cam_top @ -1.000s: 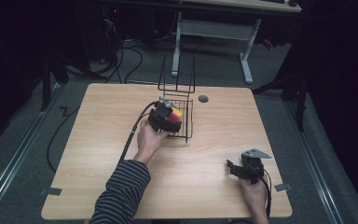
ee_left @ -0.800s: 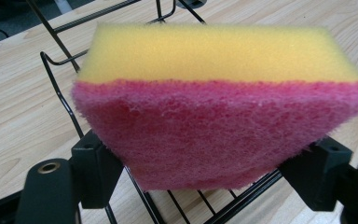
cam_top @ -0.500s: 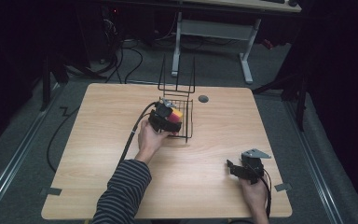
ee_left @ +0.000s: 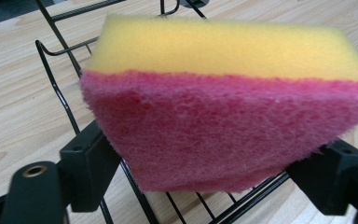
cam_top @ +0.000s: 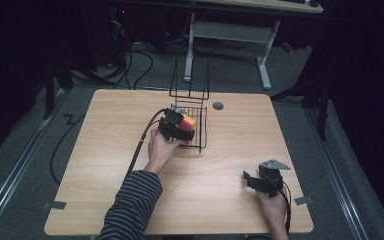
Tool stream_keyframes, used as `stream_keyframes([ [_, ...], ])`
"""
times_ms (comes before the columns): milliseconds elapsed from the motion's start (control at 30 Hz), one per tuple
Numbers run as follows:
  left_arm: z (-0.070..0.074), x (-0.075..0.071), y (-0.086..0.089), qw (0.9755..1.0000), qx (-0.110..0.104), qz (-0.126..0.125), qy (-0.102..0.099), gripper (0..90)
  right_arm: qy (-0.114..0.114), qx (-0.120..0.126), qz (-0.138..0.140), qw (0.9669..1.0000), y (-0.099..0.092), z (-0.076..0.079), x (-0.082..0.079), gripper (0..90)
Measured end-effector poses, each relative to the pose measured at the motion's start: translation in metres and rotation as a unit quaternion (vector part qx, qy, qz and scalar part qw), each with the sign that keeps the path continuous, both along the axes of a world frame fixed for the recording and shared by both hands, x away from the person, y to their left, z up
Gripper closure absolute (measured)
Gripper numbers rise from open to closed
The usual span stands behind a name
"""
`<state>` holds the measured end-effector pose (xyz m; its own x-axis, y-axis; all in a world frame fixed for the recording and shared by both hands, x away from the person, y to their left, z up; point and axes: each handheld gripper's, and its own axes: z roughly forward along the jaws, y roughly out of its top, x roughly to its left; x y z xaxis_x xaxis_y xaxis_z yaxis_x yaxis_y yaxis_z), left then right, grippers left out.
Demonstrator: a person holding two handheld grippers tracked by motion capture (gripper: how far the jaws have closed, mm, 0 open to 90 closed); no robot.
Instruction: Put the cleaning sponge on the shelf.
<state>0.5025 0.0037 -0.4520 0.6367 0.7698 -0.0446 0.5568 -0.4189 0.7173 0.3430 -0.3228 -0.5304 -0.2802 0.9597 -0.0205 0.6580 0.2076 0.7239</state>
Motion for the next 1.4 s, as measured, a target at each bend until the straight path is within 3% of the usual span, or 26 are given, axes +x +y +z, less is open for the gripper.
stream_keyframes([
  [200,0.002,-0.001,0.001,1.0,-0.009,0.001,0.001,13.5,0.0,0.0,0.0,1.0,0.0,0.0,0.0,31.3],
  [1000,0.003,-0.004,0.001,1.0,-0.008,-0.002,-0.001,6.4,0.0,0.0,0.0,1.0,0.0,0.0,0.0,31.3],
  [1400,0.01,-0.016,0.011,0.9997,-0.02,-0.009,-0.012,2.5,0.0,0.0,0.0,1.0,0.0,0.0,0.0,31.3],
])
